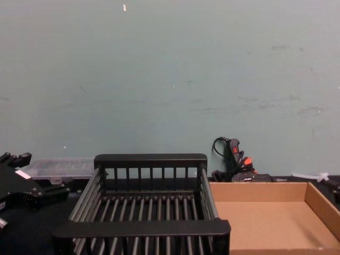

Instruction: Pick up the white tape and place it into the black box , Pick up the silver tape and place it into the brown box.

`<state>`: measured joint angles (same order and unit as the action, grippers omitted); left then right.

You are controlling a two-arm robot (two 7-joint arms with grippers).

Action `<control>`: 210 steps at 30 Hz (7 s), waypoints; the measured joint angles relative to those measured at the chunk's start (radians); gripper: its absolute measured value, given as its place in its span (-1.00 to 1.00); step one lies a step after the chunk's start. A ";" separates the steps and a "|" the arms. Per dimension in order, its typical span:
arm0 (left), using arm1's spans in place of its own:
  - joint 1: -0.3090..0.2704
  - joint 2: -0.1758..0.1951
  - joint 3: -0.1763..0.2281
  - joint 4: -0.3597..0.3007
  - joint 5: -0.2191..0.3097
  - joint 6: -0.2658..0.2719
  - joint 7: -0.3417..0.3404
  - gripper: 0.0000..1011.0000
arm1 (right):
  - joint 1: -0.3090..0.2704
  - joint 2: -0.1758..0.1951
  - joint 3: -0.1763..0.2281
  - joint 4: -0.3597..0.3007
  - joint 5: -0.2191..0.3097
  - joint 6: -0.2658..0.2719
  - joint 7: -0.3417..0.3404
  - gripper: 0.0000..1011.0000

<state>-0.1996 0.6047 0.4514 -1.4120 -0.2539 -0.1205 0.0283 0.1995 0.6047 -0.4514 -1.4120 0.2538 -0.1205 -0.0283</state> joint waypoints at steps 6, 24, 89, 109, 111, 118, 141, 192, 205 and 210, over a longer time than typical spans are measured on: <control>0.000 0.000 0.000 0.000 0.000 0.000 0.000 0.98 | 0.000 0.000 0.000 0.000 0.000 0.000 0.000 0.98; 0.000 0.000 0.000 0.000 0.000 0.000 0.000 0.98 | 0.000 0.000 0.000 0.000 0.000 0.000 0.000 0.98; 0.000 0.000 0.000 0.000 0.000 0.000 0.000 0.98 | -0.251 0.057 0.149 -0.409 0.214 0.434 0.225 0.98; 0.000 0.000 0.000 0.000 0.000 0.000 0.000 0.98 | -0.306 0.040 0.156 -0.439 0.208 0.560 0.266 0.98; 0.000 0.000 0.000 0.000 0.000 0.000 0.000 0.98 | -0.306 0.038 0.154 -0.436 0.201 0.568 0.269 0.98; 0.000 0.000 0.000 0.000 0.000 0.000 0.000 0.98 | -0.302 0.030 0.154 -0.420 0.179 0.587 0.278 0.98; 0.000 0.000 0.000 0.000 0.000 0.000 0.000 0.98 | -0.285 -0.008 0.162 -0.384 0.135 0.629 0.315 0.98; 0.000 0.000 0.000 0.000 0.000 0.000 0.000 0.98 | -0.260 -0.038 0.160 -0.349 0.096 0.641 0.333 0.40; 0.000 0.000 0.000 0.000 0.000 0.000 0.000 0.98 | -0.260 -0.038 0.160 -0.350 0.097 0.641 0.333 -0.46; 0.000 0.000 0.000 0.000 0.000 0.000 0.000 0.98 | -0.260 -0.038 0.160 -0.350 0.097 0.641 0.332 -0.65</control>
<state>-0.1995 0.6047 0.4514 -1.4120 -0.2539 -0.1205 0.0283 -0.0608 0.5668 -0.2913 -1.7616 0.3511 0.5207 0.3041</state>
